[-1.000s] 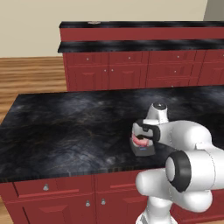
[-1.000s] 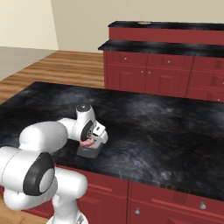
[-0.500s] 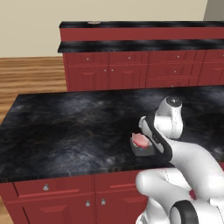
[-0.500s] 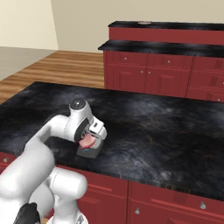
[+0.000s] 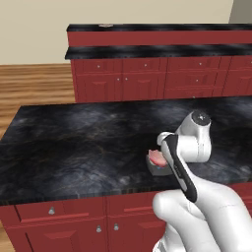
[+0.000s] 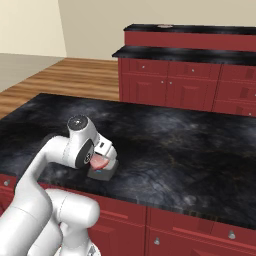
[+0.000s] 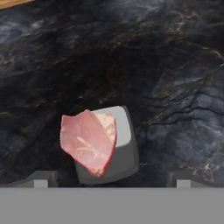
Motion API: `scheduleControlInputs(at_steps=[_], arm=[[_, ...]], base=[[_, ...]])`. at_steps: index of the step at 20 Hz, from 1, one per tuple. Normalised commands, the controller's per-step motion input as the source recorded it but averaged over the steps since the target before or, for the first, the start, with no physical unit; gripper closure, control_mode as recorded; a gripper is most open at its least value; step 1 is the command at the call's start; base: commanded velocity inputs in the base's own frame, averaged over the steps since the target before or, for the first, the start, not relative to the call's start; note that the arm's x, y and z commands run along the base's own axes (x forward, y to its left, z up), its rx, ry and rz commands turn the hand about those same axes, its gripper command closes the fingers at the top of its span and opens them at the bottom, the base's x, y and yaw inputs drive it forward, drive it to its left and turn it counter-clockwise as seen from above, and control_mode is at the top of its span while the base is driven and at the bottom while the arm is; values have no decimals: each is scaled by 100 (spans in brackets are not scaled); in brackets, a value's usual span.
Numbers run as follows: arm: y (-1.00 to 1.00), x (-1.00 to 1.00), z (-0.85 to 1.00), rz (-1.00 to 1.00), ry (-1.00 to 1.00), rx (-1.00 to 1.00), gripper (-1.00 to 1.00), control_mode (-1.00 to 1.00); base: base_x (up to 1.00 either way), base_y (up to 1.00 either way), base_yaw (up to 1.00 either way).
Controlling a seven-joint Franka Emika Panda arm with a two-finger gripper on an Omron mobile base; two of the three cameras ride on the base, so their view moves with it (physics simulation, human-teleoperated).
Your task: Take the steak from the fridge and place it on the digital scale on the counter by the fridge. Wait a few seconds for a reading, then move it to the plate on the dining counter.
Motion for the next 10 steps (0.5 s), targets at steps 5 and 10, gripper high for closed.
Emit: scheduleControlInputs(at_steps=[5, 10], arm=[[1, 0, 0, -1, 0, 0, -100, -100], [4, 0, 0, 0, 0, 0, -100, -100]], base=[[0, 0, 0], [0, 0, 0]])
